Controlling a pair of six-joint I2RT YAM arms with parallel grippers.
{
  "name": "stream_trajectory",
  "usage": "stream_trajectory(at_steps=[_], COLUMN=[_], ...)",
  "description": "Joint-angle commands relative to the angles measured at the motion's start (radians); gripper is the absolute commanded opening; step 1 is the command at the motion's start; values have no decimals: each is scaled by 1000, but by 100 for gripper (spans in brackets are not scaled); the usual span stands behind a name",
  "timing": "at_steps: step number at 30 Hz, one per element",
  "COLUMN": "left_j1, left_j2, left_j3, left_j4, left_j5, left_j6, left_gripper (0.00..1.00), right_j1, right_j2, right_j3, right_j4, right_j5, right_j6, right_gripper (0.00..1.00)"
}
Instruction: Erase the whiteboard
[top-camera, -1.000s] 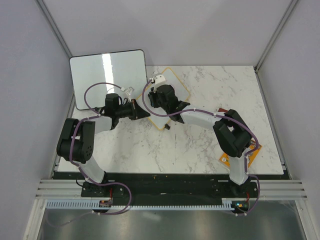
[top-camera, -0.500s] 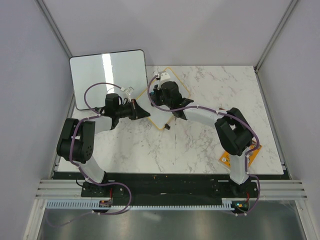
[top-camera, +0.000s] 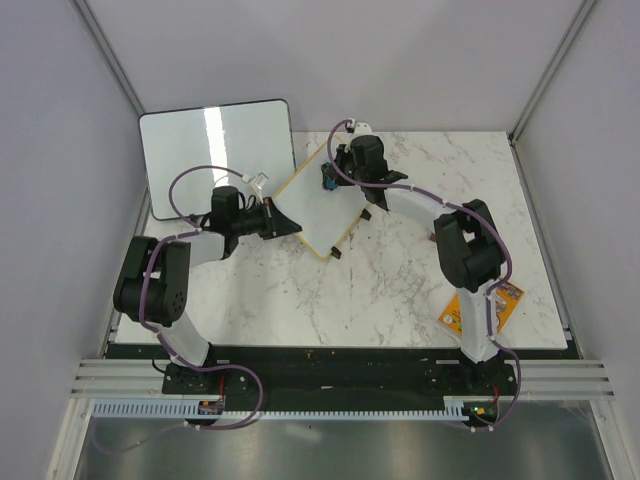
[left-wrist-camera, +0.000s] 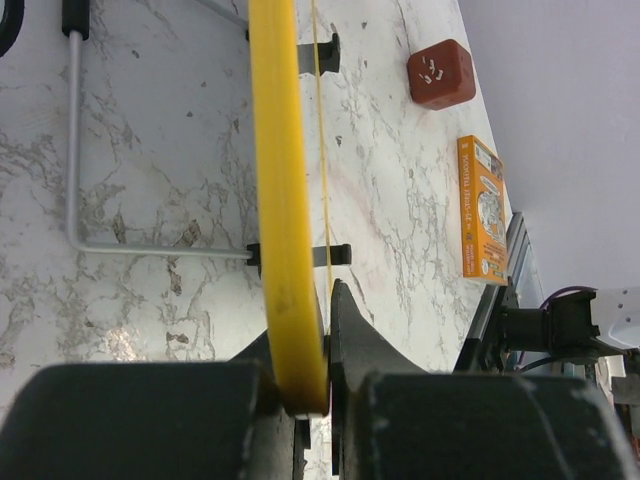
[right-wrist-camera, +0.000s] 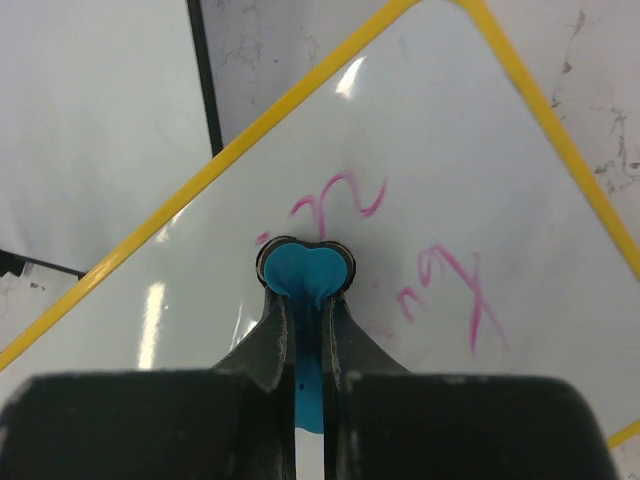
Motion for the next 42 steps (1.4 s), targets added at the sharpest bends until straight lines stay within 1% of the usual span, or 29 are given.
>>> stream_trajectory(at_steps=[1, 5, 12, 17, 22, 26, 28, 30, 34, 36, 37, 40, 42], left_j1=[-72, -73, -73, -75, -76, -76, -81, -82, -85, -84, -84, -85, -86], left_j2=[-30, -30, -33, -30, -38, -33, -30, -27, -22, -19, -21, -21, -22], left_j3=[-9, -8, -9, -11, -6, -9, -11, -16, -19, -17, -16, -16, -17], left_j4=[-21, -23, -28, -29, -24, -24, -23, -23, -28, -28, -28, -29, -32], left_j5=[132, 133, 130, 121, 124, 130, 129, 129, 125, 127, 130, 129, 130], left_j6=[258, 258, 258, 253, 246, 246, 249, 253, 256, 258, 258, 259, 259], left_gripper=[2, 2, 2, 2, 2, 2, 2, 2, 2, 2, 2, 2, 2], right_j1=[-85, -102, -101, -99, -49, 0, 20, 27, 27, 27, 25, 24, 22], right_j2=[218, 237, 175, 144, 117, 80, 56, 34, -46, -101, -116, -158, -179], right_j3=[-13, 1, -101, -149, -187, -218, -230, -255, -282, -302, -302, -286, -286], right_j4=[-277, -314, -308, -306, -295, -242, -207, -136, -65, -56, -65, -123, -122], right_j5=[186, 180, 167, 124, 108, 101, 68, 33, 31, 76, 135, 218, 217], right_j6=[7, 19, 27, 28, 9, 4, -5, -11, -10, -2, 1, -5, -16], right_gripper=[0, 0, 0, 0, 0, 0, 0, 0, 0, 0, 0, 0, 0])
